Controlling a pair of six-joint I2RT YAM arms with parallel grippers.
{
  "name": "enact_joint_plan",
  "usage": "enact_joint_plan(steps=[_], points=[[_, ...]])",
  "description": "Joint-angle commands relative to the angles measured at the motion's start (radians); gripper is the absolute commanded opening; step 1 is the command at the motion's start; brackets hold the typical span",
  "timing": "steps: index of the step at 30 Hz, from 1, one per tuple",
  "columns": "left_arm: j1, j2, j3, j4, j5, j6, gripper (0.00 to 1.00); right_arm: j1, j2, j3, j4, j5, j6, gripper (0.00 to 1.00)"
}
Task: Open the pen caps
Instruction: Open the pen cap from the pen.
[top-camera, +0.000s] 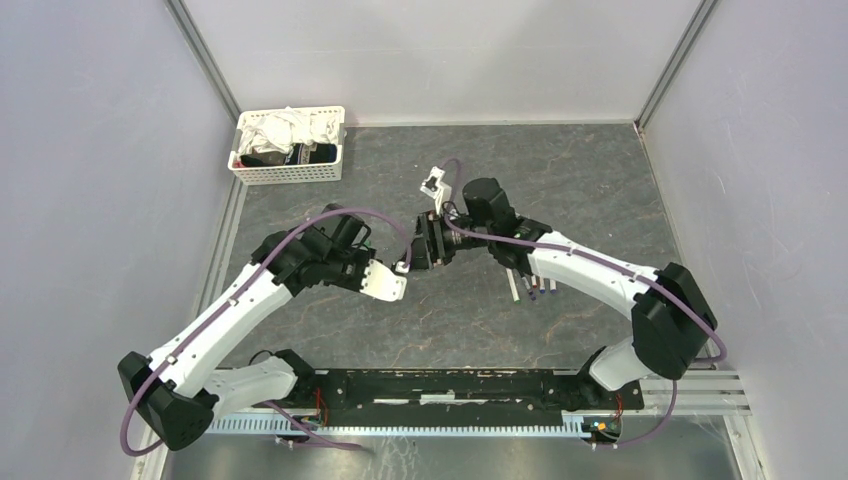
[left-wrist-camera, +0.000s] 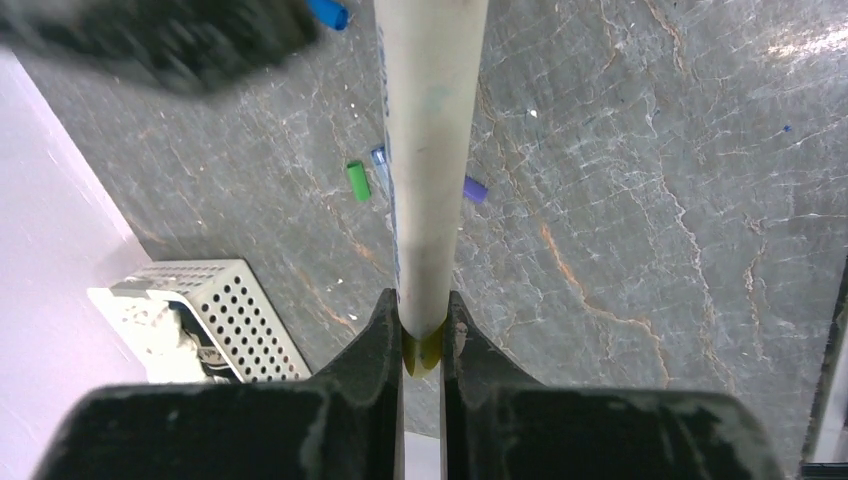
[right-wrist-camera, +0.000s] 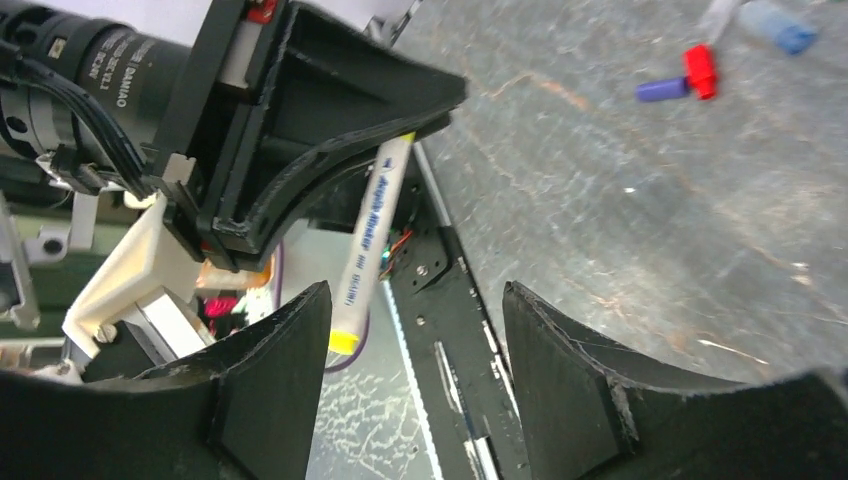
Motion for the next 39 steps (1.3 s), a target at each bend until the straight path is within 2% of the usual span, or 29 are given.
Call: enact_joint_plan(steps=[1, 11, 18, 23, 26, 30, 32, 33, 34, 39], points=[[-0.030, 0.004, 0.019, -0.004, -0.059, 0.086, 0.02, 0.039, 0.030, 0.056, 0.066, -0.093, 0.022, 0.69], [-0.103, 0.009, 0.026, -0.017, -0.076, 0.053, 0.02, 0.096, 0.113, 0.071, 0.115, -0.087, 0.048, 0.64], [-0.158, 0.021, 0.029, -0.033, -0.083, 0.058, 0.02, 0.129, 0.157, 0.087, 0.175, -0.101, 0.083, 0.45], [-0.162, 0.027, 0.038, -0.033, -0.106, 0.055, 0.02, 0.131, 0.149, 0.047, 0.230, -0.122, 0.113, 0.21], [-0.163, 0.026, 0.037, -0.028, -0.106, 0.037, 0.04, 0.129, 0.140, 0.031, 0.243, -0.140, 0.112, 0.12], [-0.163, 0.027, 0.054, -0.028, -0.091, -0.012, 0.31, 0.119, 0.106, -0.026, 0.295, -0.174, 0.112, 0.00], [-0.162, 0.028, 0.071, -0.038, -0.044, -0.050, 0.53, 0.112, 0.085, -0.061, 0.322, -0.184, 0.113, 0.00], [-0.162, 0.027, 0.082, -0.050, -0.022, -0.066, 0.60, 0.108, 0.074, -0.076, 0.338, -0.193, 0.113, 0.00], [-0.162, 0.030, 0.093, -0.066, 0.014, -0.079, 0.64, 0.103, 0.067, -0.089, 0.351, -0.203, 0.109, 0.00], [-0.162, 0.045, 0.140, -0.128, 0.117, -0.151, 0.67, 0.086, 0.038, -0.116, 0.343, -0.229, 0.067, 0.00]])
